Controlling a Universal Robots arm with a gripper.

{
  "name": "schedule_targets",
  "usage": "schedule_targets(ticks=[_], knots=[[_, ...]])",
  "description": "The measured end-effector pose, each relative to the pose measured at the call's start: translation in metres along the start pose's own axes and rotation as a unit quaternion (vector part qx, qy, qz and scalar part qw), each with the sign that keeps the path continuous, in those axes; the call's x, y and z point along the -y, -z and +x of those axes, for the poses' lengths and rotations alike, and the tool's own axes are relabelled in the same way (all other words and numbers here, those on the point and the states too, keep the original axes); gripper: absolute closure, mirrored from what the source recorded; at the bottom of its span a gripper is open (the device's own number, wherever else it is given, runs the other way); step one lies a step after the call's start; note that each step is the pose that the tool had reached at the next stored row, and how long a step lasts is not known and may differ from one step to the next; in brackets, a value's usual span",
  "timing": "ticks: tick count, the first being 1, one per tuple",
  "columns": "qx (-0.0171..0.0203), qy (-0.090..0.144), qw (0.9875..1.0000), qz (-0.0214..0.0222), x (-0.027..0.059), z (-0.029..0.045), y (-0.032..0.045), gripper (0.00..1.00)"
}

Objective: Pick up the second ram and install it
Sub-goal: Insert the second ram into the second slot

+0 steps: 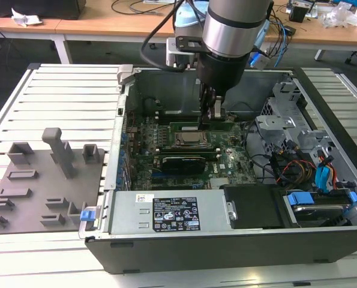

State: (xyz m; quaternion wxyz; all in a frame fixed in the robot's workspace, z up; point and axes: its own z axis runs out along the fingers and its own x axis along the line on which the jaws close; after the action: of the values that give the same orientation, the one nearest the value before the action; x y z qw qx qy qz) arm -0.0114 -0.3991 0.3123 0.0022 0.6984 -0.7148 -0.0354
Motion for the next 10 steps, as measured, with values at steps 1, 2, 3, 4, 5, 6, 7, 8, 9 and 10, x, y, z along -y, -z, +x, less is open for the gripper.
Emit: schedule_targets(ticks=[1, 2, 3, 4, 5, 6, 7, 8, 9, 10], knots=[[0.0000, 0.000, 1.0000, 0.0000, 0.0001, 0.0001, -0.0013, 0.86], [0.0000, 0.000, 1.0000, 0.0000, 0.0002, 0.0001, -0.0024, 0.86], [0.0000, 0.000, 1.0000, 0.0000, 0.0002, 0.0002, -0.0039, 0.86], [0.0000, 0.000, 1.0000, 0.0000, 0.0003, 0.0002, -0.0049, 0.86], [-0.0001, 0.000, 1.0000, 0.0000, 0.0003, 0.0003, -0.0055, 0.86], [0.0000, 0.000, 1.0000, 0.0000, 0.0004, 0.0003, -0.0067, 0.86], [-0.0001, 0.000, 1.0000, 0.0000, 0.0004, 0.0004, -0.0075, 0.86], [0.0000, 0.000, 1.0000, 0.0000, 0.0005, 0.0004, -0.0085, 0.86], [-0.0001, 0.000, 1.0000, 0.0000, 0.0005, 0.0005, -0.0100, 0.86], [-0.0001, 0.000, 1.0000, 0.0000, 0.0006, 0.0005, -0.0111, 0.86]])
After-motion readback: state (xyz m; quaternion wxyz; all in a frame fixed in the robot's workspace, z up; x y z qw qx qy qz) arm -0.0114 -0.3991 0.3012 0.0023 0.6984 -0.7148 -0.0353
